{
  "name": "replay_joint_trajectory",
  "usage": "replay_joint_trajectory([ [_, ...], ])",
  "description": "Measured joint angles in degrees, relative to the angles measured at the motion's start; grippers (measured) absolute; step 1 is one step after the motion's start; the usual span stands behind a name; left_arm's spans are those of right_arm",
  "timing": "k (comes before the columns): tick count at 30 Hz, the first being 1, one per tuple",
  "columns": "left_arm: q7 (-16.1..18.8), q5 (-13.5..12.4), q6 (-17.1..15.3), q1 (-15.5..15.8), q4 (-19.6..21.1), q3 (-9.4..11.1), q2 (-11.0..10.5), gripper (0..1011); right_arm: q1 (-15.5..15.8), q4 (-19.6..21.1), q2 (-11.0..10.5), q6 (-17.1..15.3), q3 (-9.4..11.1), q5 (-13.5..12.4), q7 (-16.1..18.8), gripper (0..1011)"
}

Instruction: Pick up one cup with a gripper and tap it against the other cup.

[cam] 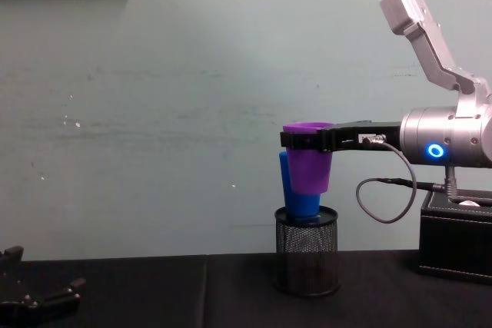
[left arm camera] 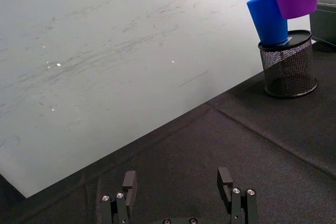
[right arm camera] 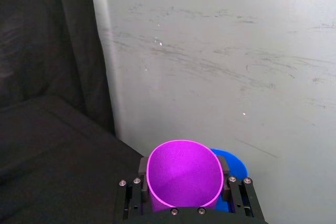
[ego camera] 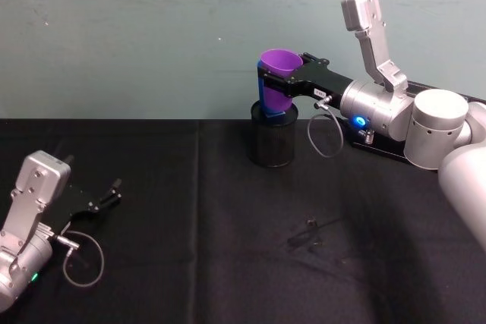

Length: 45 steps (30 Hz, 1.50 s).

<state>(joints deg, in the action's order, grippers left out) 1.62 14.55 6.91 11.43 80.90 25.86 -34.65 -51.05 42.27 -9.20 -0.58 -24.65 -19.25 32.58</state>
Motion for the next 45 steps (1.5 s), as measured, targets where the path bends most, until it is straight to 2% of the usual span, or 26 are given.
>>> replay_joint_trajectory([
  [12,0.0,0.0,0.0,0.0,0.0,0.0,0.0,1005,0.0,0.0,0.0,0.0,0.0,0.1,0.0,741],
  [15,0.0,0.0,0.0,0.0,0.0,0.0,0.0,1004,0.3,1.3,-0.1,0.6,0.0,0.5,-0.1,741],
  [18,0.0,0.0,0.0,0.0,0.0,0.0,0.0,1005,1.4,3.6,-0.6,0.3,0.2,0.5,-0.1,741],
  [22,0.0,0.0,0.0,0.0,0.0,0.0,0.0,1005,3.9,8.6,-1.7,-1.6,0.5,-0.5,0.1,741],
  [23,0.0,0.0,0.0,0.0,0.0,0.0,0.0,1005,3.9,8.6,-1.7,-1.6,0.5,-0.5,0.1,741],
  [28,0.0,0.0,0.0,0.0,0.0,0.0,0.0,1005,7.8,16.3,-3.9,-5.1,0.7,-2.9,0.8,741],
  [29,0.0,0.0,0.0,0.0,0.0,0.0,0.0,1005,7.8,16.3,-3.9,-5.1,0.7,-2.9,0.8,741],
  [32,0.0,0.0,0.0,0.0,0.0,0.0,0.0,1005,10.0,20.5,-5.4,-7.1,0.6,-4.1,1.1,741],
  [38,0.0,0.0,0.0,0.0,0.0,0.0,0.0,1005,12.7,25.9,-7.7,-9.0,0.1,-5.6,1.2,741],
  [45,0.0,0.0,0.0,0.0,0.0,0.0,0.0,1004,14.6,29.8,-10.0,-9.4,-0.5,-6.3,1.5,741],
])
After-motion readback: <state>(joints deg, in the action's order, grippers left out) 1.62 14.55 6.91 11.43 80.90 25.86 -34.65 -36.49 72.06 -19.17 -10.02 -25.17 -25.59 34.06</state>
